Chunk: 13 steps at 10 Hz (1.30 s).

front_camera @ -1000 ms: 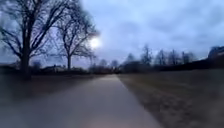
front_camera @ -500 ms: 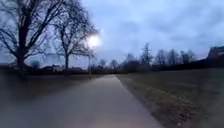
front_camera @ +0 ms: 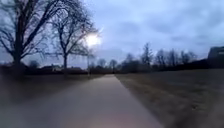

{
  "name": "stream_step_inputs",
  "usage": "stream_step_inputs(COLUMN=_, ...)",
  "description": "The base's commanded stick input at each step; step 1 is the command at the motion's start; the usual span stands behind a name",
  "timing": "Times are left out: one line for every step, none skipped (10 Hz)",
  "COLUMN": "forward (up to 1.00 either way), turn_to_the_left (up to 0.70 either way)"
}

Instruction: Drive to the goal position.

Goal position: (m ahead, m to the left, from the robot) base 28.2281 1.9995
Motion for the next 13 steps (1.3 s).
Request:
stream_step_inputs(forward=1.00, turn_to_the_left=0.04)
stream_step_inputs(forward=1.00, turn_to_the_left=0.04)
stream_step_inputs(forward=1.00, turn_to_the_left=0.04)
stream_step_inputs(forward=1.00, turn_to_the_left=0.04)
stream_step_inputs(forward=1.00, turn_to_the_left=0.04)
stream_step_inputs(forward=1.00, turn_to_the_left=0.04)
stream_step_inputs(forward=1.00, turn_to_the_left=0.04)
stream_step_inputs(forward=1.00, turn_to_the_left=0.04)
stream_step_inputs(forward=1.00, turn_to_the_left=0.04)
stream_step_inputs(forward=1.00, turn_to_the_left=0.04)
stream_step_inputs(forward=1.00, turn_to_the_left=0.04)
stream_step_inputs(forward=1.00, turn_to_the_left=0.04)
stream_step_inputs(forward=1.00, turn_to_the_left=0.04)
